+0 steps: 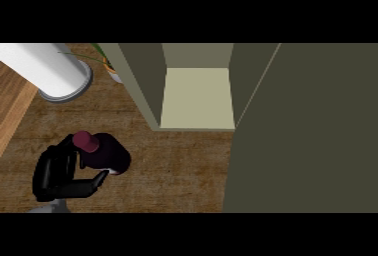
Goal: Pick up the wine, place it into the cabinet and close the cabinet
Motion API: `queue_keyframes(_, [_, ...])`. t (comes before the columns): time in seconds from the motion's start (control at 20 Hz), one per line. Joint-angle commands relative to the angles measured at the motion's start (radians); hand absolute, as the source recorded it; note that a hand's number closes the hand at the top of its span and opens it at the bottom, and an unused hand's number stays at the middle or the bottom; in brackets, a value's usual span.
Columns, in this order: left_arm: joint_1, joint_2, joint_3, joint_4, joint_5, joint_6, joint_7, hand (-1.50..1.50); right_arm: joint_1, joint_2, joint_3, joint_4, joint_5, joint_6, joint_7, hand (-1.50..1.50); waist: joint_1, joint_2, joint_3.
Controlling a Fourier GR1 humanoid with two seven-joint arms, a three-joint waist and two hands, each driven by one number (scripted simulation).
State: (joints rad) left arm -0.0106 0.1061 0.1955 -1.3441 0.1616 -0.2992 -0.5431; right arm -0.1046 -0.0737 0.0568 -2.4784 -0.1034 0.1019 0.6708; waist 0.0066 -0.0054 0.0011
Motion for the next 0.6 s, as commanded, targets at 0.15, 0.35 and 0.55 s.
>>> queue_keyframes(0.15, [0.065, -0.071, -0.091, -0.357, 0.062, 0.060, 0.274, 1.50, 0.045, 0.011, -0.003, -0.109, -0.074, 0.004, 0.036, -1.50, -0.004, 0.001, 0.000])
queue_keyframes(0.35, [0.058, -0.096, -0.175, -0.432, -0.007, 0.124, 0.364, 1.50, 0.092, 0.034, 0.023, -0.061, -0.032, 0.028, -0.057, -1.50, -0.007, 0.004, 0.000])
queue_keyframes(0.55, [0.033, -0.105, -0.265, -0.484, 0.007, 0.187, 0.463, 1.50, 0.093, 0.008, -0.064, -0.044, -0.142, 0.064, -0.075, -1.50, -0.011, 0.004, 0.000])
